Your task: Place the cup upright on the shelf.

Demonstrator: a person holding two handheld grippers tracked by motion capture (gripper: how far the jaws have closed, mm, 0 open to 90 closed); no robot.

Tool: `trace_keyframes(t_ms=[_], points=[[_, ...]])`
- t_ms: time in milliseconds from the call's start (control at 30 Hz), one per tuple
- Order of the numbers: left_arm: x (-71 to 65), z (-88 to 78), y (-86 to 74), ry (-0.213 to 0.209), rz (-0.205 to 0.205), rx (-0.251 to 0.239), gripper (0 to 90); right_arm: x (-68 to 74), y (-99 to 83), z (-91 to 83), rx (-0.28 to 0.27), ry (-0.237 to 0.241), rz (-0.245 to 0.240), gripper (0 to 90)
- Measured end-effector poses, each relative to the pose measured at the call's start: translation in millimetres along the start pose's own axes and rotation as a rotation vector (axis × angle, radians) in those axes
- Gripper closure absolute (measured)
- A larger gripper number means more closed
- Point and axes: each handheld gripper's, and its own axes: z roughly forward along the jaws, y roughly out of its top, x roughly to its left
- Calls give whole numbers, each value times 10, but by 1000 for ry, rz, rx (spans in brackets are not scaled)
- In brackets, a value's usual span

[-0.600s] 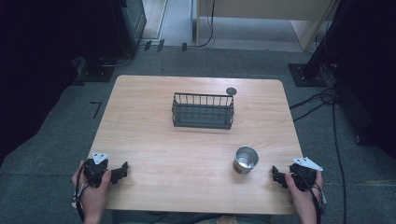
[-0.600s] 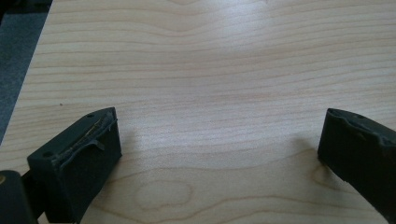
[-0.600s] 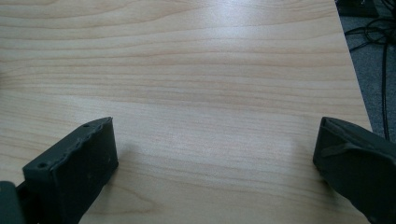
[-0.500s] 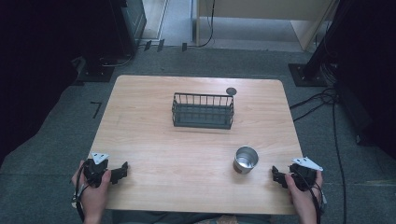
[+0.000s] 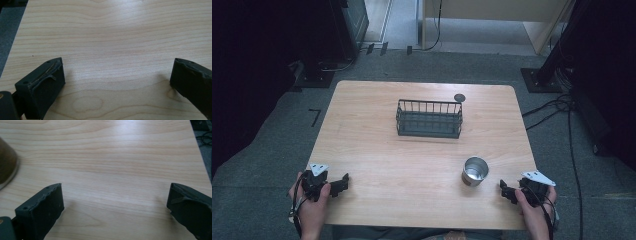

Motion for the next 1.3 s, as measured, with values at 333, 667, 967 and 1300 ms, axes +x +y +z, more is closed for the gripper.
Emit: trace_keyframes(t_ms=[333, 667, 967, 1300], points=[[0, 0, 0, 0, 0, 0, 0, 183, 32, -59, -31, 79, -45, 4], [0, 0, 0, 0, 0, 0, 0, 410, 27, -81, -41, 172, -112, 5], [0, 0, 0, 0, 0, 0, 0, 557, 29, -83, -42, 238, -144, 6], [0, 0, 0, 0, 0, 0, 0, 744, 109, -46, -58, 309, -147, 5]])
